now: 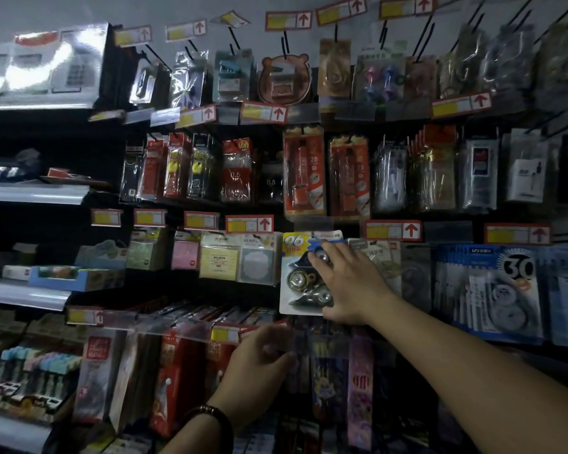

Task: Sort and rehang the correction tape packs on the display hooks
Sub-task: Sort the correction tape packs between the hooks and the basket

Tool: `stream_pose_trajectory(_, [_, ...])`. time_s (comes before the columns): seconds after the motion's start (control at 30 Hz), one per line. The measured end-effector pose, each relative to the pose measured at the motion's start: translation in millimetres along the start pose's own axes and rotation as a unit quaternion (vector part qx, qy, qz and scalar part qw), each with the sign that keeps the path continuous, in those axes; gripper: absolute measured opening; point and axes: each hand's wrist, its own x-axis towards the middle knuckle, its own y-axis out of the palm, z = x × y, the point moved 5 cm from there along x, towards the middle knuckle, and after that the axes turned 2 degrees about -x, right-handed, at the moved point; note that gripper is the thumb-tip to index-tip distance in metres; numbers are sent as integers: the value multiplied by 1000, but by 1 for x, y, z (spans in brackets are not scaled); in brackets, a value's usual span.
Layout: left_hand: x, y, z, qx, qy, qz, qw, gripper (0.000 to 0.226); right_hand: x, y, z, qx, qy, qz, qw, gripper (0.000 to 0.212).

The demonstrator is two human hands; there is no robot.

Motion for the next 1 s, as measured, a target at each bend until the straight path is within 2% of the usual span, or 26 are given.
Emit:
stream_pose_trajectory(0.23, [-4,-1,-7,19,10,1,1000,25,6,3,11,6,22,44,999,112])
stream_pose_trajectory(0.33, [-11,-3,-7,42,1,18,999,22,3,-1,17,29,24,54,998,86])
stream_pose_trajectory(0.47, [-28,-6,3,79,-16,39,996,20,-24,-5,27,88,18,15,996,53])
stream_pose_trajectory(0.6, [-58,4,27,131,-21,90,987,13,-73,5,48,155,-2,-21,988,46])
stream_pose_trajectory(0.7, [-90,20,54,182,-10,114,977,14,-124,28,68,210,-3,-17,978,45])
stream_pose_trajectory(0.9, [-178,61,131,215,-88,185,955,8,-242,106,123,312,26,68,947,29])
stream_pose_trajectory(1.0, [-231,82,175,247,-136,214,935,18,-309,149,157,357,37,151,921,23])
